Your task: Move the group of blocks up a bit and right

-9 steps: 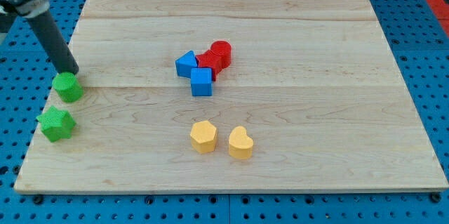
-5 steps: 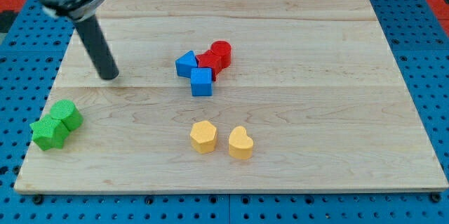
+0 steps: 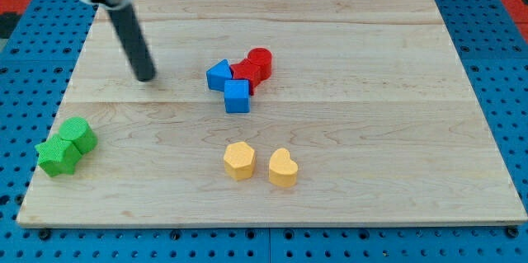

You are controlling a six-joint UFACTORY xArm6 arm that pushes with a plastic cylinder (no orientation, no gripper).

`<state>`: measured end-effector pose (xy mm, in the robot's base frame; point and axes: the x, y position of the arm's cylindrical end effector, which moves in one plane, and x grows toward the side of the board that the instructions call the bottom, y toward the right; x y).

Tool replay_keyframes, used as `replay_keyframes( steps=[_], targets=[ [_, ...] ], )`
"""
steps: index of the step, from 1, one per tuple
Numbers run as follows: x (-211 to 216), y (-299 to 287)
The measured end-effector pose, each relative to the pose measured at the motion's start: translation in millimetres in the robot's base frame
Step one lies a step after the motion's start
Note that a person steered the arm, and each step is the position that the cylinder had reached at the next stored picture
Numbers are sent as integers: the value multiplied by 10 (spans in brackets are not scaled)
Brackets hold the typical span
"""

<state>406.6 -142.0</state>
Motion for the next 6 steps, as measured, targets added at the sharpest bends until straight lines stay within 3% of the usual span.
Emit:
replay_keyframes(
  steps=[1, 2, 3, 6],
  targets=[
    [327, 621],
    [766, 574],
    [728, 1114],
    [573, 1207]
  ],
)
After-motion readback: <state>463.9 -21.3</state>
